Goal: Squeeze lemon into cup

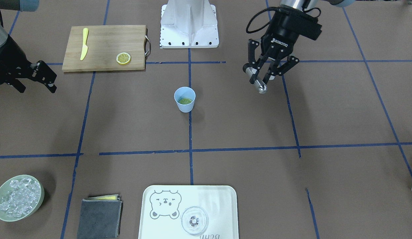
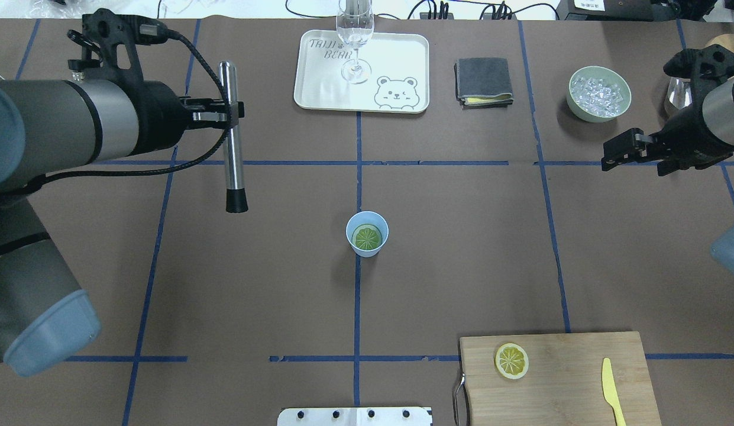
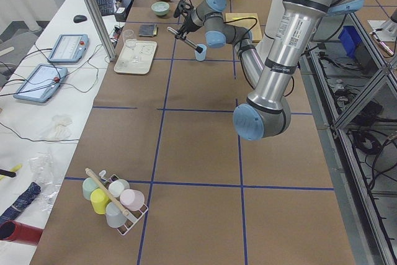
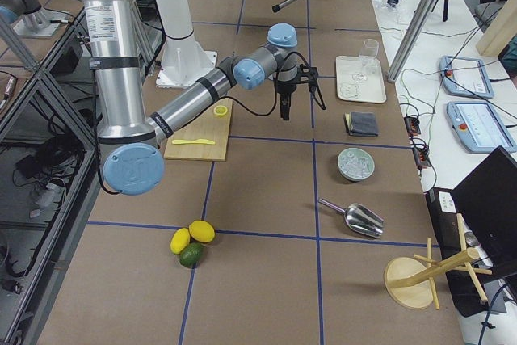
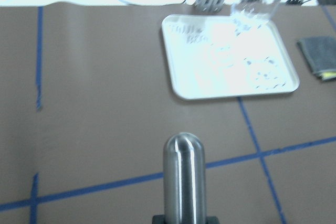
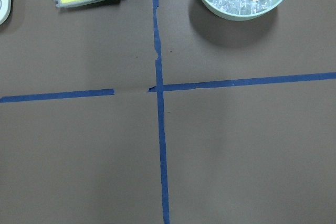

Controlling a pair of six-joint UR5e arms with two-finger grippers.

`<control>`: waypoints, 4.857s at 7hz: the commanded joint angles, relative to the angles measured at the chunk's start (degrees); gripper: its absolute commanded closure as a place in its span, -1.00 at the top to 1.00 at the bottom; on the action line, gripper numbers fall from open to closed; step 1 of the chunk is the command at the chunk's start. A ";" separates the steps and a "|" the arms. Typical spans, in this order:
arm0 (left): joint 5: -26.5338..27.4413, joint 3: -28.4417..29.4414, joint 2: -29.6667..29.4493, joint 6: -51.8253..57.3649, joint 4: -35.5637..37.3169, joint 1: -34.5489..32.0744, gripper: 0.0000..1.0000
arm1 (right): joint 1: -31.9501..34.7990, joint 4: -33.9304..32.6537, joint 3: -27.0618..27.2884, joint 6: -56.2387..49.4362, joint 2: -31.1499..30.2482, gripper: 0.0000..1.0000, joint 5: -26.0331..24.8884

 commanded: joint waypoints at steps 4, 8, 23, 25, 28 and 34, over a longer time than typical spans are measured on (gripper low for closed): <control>23.17 1.22 -6.10 1.46 -1.37 15.48 -1.00 | 1.78 0.00 -0.18 -0.06 -0.74 1.00 0.11; 45.42 17.99 -7.87 10.26 -26.44 23.58 -1.00 | 1.96 0.00 -0.18 0.03 -1.18 1.00 0.20; 48.94 37.89 -16.13 15.97 -33.11 26.30 -1.00 | 8.38 0.00 -2.91 -9.99 -4.08 1.00 8.63; 48.94 38.77 -16.13 15.97 -33.11 27.18 -1.00 | 8.38 0.00 -2.91 -9.90 -4.08 1.00 8.63; 48.42 35.54 -16.13 18.41 -33.20 27.10 -1.00 | 8.38 0.00 -2.91 -9.73 -3.99 1.00 8.63; 48.33 21.81 -14.21 32.51 -33.02 18.61 -1.00 | 8.55 0.00 -2.82 -9.82 -4.08 1.00 8.55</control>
